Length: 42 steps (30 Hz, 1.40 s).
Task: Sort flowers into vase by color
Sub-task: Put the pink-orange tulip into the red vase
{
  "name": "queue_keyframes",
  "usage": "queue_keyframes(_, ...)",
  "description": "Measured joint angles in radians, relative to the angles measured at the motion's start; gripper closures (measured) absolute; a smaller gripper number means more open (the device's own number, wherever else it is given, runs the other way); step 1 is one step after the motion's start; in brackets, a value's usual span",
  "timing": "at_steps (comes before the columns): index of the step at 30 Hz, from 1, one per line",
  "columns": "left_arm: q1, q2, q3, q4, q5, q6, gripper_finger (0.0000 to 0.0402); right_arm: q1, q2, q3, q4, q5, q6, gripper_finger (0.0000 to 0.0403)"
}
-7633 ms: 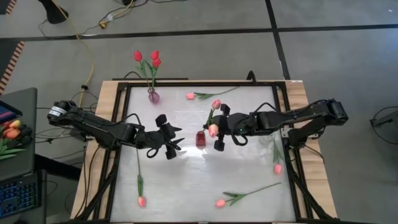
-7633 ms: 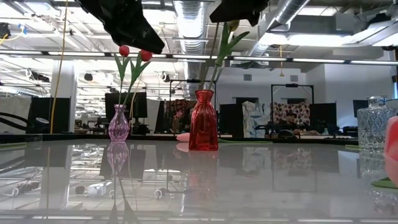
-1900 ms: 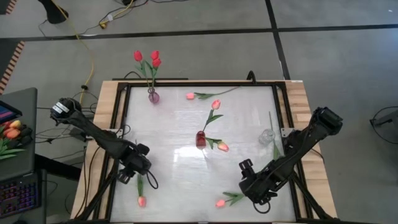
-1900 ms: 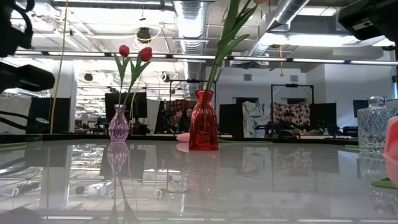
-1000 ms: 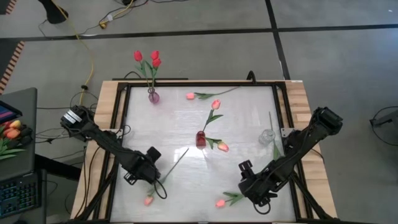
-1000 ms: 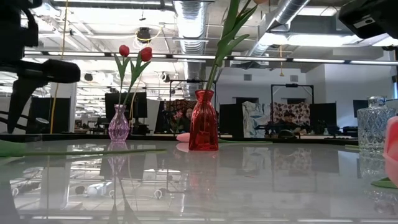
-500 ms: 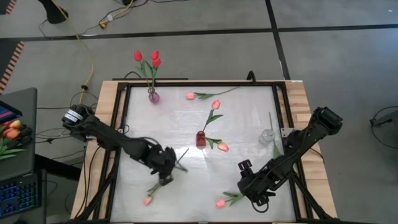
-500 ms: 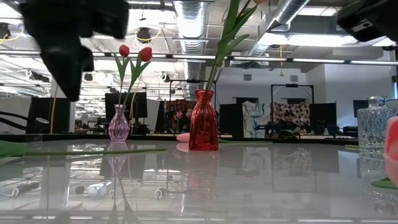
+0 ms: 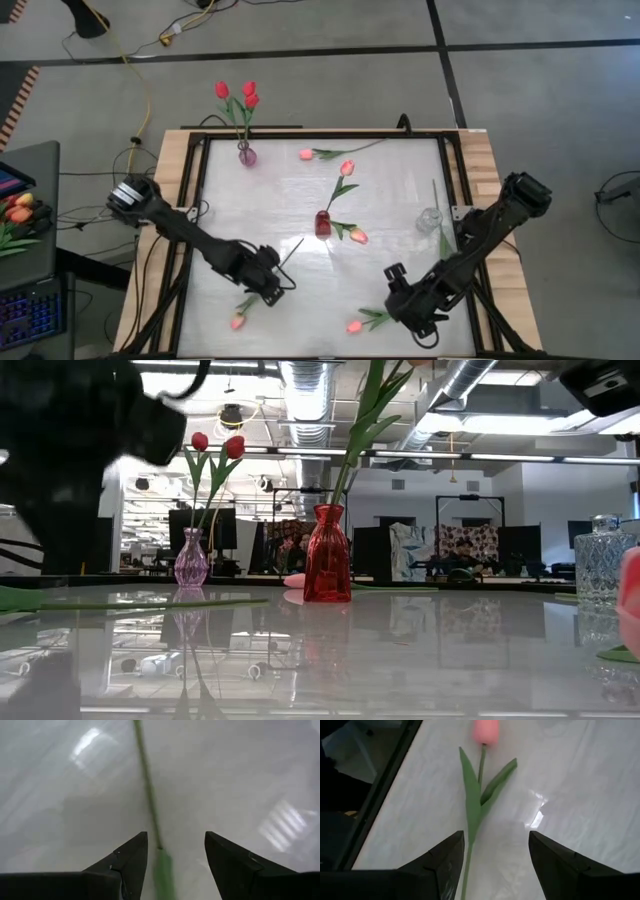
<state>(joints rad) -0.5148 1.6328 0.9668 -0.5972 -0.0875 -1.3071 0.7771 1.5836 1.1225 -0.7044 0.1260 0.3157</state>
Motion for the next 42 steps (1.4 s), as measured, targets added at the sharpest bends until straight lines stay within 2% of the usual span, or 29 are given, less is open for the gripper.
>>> queue_keyframes(7,-0.016,0.083,0.0,0.052,-0.011,-0.02,0.0216,0.012,0.0,0.0,0.004,0.0,0.024,0.0154)
queue_keyframes(14,-0.024,0.1,0.003,0.047,-0.031,-0.033,0.0229,0.022,0.0,0.0,0.003,-0.025,0.026,0.0154)
queue_keyframes(17,-0.023,0.1,0.003,0.041,-0.031,-0.032,0.0259,0.022,0.0,0.0,0.002,-0.026,0.026,0.0154)
queue_keyframes(24,-0.023,0.101,0.002,-0.002,-0.029,0.01,0.0375,0.022,0.0,0.0,0.003,-0.026,0.026,0.0154)
queue_keyframes(26,-0.022,0.101,0.002,-0.004,-0.029,0.024,0.0393,0.022,0.0,0.0,0.002,-0.026,0.026,0.0154)
queue_keyframes(32,0.01,0.071,-0.001,-0.062,-0.006,0.092,0.04,0.022,0.0,0.0,0.003,-0.026,0.035,0.0154)
queue_keyframes(42,0.101,-0.131,-0.001,-0.21,0.09,0.315,0.0401,0.005,0.0,0.0,0.004,-0.026,0.035,0.0154)
